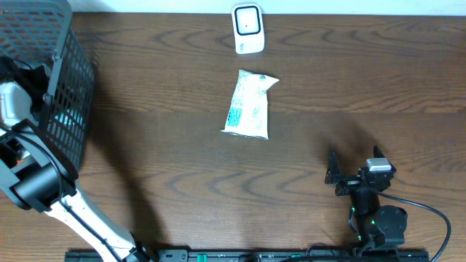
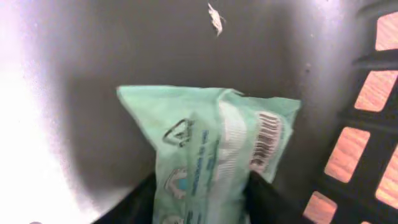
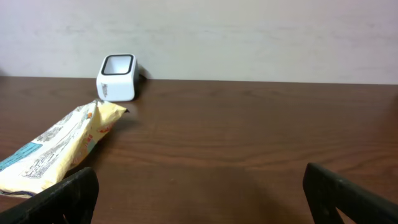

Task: Scan the item barcode
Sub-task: 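Grasp the green wipes packet with the left gripper and lift it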

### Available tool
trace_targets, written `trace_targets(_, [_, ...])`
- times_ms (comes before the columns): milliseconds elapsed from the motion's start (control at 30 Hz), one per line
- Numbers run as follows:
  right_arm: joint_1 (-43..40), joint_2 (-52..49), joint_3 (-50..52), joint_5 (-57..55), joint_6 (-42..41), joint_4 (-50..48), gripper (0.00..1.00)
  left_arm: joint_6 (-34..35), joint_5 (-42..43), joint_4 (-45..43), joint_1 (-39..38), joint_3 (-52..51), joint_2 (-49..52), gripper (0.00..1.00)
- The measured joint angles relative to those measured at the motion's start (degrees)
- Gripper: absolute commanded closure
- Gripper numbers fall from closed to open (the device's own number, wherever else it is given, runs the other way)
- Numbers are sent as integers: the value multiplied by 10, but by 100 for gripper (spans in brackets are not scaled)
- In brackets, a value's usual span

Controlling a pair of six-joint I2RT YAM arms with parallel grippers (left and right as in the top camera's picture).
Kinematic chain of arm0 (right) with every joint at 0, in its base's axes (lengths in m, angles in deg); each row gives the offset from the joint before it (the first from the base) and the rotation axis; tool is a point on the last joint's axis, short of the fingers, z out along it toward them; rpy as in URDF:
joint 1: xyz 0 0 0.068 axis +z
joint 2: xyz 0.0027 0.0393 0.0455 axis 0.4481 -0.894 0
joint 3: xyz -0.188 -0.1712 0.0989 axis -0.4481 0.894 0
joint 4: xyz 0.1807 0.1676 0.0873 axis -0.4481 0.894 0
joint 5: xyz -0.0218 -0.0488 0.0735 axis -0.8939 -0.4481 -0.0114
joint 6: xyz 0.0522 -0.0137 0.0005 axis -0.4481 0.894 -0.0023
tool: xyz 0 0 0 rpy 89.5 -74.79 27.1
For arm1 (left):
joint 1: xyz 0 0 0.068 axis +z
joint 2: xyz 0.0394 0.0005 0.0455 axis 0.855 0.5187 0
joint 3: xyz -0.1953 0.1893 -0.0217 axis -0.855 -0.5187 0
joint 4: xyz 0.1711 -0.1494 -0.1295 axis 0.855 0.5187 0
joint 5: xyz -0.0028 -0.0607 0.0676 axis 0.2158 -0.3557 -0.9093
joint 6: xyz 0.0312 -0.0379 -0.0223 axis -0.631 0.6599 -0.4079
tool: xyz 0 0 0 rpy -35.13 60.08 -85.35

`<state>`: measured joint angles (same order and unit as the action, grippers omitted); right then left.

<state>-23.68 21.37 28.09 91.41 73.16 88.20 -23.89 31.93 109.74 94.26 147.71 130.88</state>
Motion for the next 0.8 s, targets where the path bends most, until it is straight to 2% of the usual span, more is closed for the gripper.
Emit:
trace_targets(67, [0,0,0,0,0,0,1,2,0,0,-1,1,0,78])
trace_targets(167, [0,0,0,0,0,0,1,20,-4,0,0,3,-2,81])
trace_targets(233, [0,0,0,0,0,0,1,47,-15,0,3,5,-5,89])
trace_targets(300, [0,0,0,0,0,0,1,71,-27,1,8,6,-8,92])
trace_targets(500, [0,0,0,0,0,0,1,176,-63,-11,30,6,-68,92])
trace_targets(700, [0,0,0,0,0,0,1,276,-72,-58,33,7,-226,92])
trace_targets(800, [0,0,0,0,0,0,1,350,-65,-87,32,14,-332,92])
